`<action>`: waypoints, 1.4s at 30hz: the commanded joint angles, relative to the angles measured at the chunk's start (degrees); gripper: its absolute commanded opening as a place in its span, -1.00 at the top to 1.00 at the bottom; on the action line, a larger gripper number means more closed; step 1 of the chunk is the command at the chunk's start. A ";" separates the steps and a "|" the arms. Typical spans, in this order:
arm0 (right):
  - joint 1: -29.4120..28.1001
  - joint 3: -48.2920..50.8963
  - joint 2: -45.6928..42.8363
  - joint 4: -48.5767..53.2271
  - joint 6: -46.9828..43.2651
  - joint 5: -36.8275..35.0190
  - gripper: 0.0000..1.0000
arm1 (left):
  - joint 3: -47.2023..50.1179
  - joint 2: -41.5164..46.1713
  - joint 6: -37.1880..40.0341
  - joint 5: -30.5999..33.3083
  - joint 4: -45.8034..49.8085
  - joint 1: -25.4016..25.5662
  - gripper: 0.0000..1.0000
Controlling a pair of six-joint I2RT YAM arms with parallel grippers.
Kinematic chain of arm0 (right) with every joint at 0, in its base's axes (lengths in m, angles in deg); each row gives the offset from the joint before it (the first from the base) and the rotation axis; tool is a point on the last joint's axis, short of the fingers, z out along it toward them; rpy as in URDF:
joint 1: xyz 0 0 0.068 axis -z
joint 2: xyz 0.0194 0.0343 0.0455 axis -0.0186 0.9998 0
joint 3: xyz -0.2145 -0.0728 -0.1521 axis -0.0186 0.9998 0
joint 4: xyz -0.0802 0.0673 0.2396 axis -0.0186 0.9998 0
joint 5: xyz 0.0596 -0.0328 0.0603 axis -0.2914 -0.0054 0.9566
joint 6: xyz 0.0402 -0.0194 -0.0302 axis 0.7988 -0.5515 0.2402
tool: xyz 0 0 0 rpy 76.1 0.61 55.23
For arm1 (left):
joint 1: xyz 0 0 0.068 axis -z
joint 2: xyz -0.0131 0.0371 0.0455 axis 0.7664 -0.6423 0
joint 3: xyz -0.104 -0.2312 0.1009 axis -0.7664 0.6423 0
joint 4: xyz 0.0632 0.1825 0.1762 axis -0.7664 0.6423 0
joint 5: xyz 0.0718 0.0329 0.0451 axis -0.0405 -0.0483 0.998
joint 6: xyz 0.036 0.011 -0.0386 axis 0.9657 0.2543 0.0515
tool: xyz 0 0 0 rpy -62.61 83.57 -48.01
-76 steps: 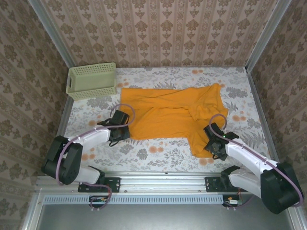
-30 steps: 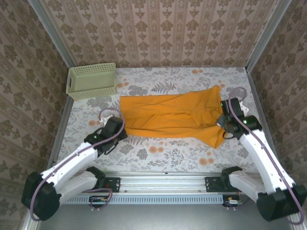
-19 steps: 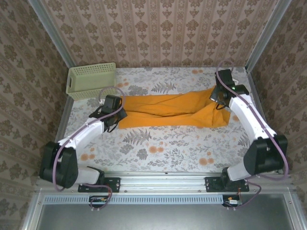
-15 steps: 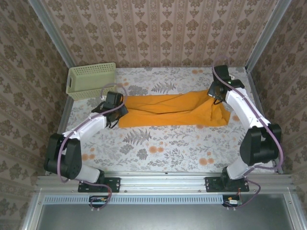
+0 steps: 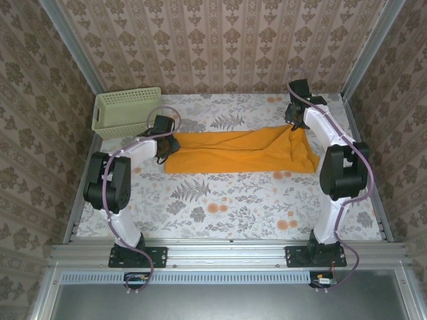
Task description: Fold the inside-out t-shirt
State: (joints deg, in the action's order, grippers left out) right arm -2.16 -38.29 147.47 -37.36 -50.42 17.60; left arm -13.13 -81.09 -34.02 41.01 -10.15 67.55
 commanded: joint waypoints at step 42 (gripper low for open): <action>-5.59 3.30 4.69 11.40 -2.24 -1.06 0.52 | 10.37 0.52 8.54 -8.34 -5.46 4.65 -0.29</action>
State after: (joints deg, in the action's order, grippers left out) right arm -8.13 -33.01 152.04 -29.23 -52.65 17.91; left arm -5.33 -80.96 -23.58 32.94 -18.52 71.75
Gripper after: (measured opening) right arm 0.235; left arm 0.644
